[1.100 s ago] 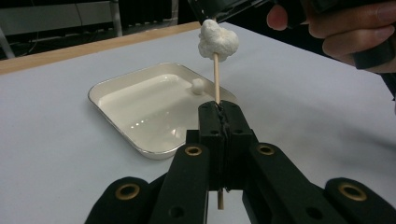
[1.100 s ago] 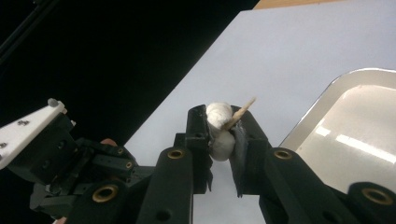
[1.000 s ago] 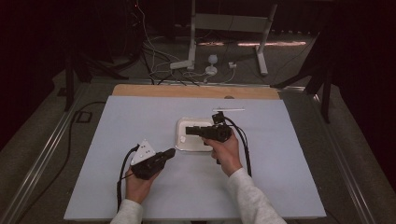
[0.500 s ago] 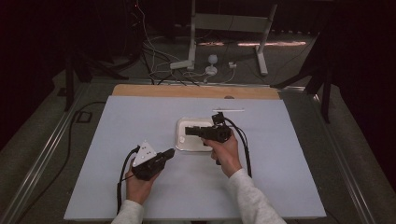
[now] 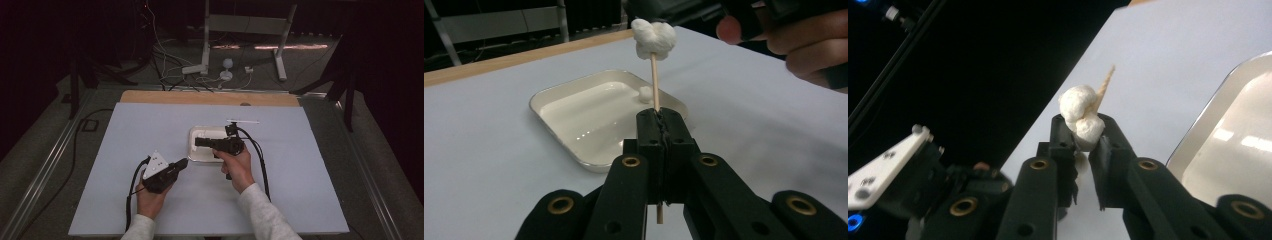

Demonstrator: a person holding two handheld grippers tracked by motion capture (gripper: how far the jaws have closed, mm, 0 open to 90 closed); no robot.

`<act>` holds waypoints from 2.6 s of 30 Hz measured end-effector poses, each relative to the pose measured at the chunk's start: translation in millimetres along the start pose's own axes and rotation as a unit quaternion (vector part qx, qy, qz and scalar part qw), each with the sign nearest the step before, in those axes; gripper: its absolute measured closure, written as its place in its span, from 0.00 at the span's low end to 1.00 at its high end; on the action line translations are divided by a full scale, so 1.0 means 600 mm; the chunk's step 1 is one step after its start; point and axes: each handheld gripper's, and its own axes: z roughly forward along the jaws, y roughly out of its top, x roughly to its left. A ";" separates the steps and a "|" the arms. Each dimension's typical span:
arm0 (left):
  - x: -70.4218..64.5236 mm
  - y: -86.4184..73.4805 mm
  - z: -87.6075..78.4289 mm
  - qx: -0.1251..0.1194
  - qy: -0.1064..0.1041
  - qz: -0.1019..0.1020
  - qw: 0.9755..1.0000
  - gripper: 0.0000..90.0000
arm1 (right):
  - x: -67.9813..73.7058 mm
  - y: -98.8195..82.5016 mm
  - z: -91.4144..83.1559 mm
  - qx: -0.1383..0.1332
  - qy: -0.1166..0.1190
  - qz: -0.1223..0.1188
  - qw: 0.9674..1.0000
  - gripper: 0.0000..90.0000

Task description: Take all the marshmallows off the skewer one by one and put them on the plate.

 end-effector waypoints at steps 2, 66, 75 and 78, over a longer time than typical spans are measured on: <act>0.001 0.000 0.000 -0.002 0.002 -0.002 1.000 1.00 | 0.004 0.001 -0.002 -0.011 -0.007 -0.002 1.000 0.92; 0.028 -0.014 -0.009 0.031 0.030 -0.015 0.999 1.00 | -0.046 0.048 -0.075 -0.034 -0.114 -0.036 0.992 0.88; 0.022 -0.013 0.005 0.042 0.024 -0.005 0.999 1.00 | -0.055 0.036 -0.045 -0.001 -0.099 -0.025 0.995 0.78; 0.020 -0.012 0.010 0.046 0.021 0.000 0.999 1.00 | -0.057 0.034 -0.039 0.005 -0.091 -0.020 0.996 0.73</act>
